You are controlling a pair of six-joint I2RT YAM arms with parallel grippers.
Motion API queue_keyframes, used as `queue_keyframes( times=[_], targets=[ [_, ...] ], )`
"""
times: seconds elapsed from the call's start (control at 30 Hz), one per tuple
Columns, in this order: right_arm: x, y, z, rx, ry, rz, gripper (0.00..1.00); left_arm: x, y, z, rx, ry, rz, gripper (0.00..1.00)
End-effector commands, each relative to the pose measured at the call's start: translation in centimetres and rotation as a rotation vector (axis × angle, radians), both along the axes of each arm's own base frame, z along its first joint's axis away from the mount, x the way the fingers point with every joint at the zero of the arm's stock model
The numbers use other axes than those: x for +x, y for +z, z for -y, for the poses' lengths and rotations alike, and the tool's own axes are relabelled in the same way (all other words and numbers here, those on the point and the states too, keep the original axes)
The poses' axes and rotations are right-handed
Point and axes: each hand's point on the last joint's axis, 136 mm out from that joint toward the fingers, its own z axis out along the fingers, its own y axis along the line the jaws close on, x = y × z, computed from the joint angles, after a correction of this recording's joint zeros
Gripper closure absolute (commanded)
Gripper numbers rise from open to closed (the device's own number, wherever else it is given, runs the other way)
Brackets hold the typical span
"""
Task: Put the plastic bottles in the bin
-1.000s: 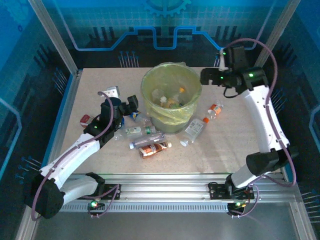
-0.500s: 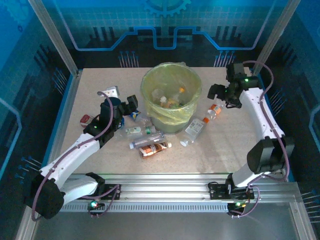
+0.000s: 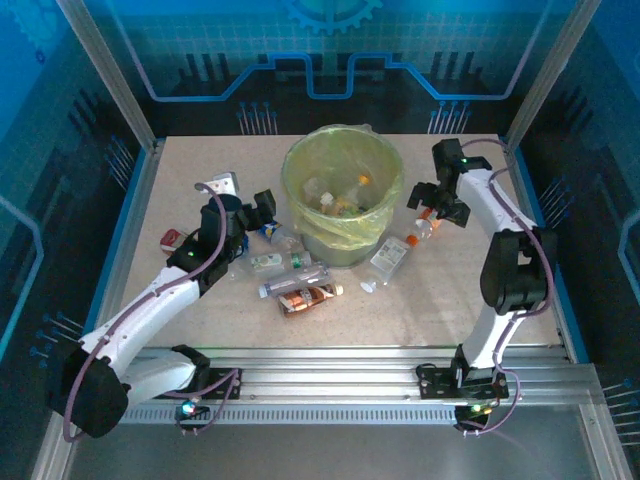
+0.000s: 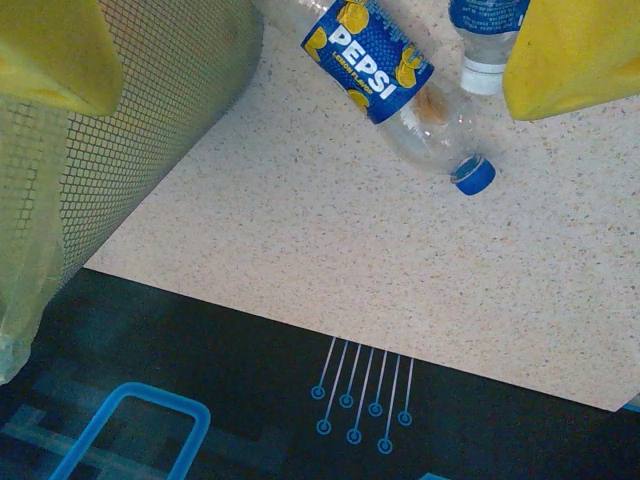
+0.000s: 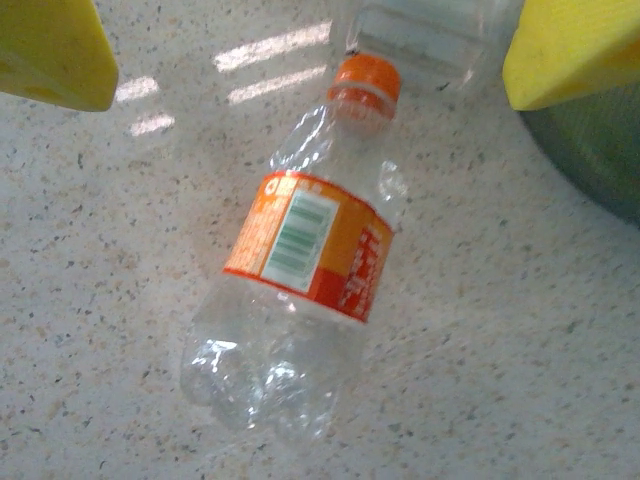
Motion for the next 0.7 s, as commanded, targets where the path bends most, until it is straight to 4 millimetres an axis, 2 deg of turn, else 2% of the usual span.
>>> queue_keyframes(
  times=[0.0,0.13,0.33,0.67],
  targets=[
    [0.7,-2.0,1.8,-0.055,-0.078,-0.027,0.0,-0.1,-0.7,-0.6,0.004,0.021,-0.015,0.01],
    [1.6,-3.6,1.5,-0.04,-0.078,-0.031,0.0,-0.1,-0.7,-0.6,0.009,0.022,-0.017,0.01],
    [3.0,-5.1,1.2,-0.028,-0.066,-0.025,0.0,0.0,-0.8,-0.6,0.011,0.021,-0.019,0.01],
    [3.7,-8.0,1.4,-0.057,-0.051,-0.08,0.0,0.1,-0.8,-0.7,0.018,0.026,-0.022,0.01]
  ],
)
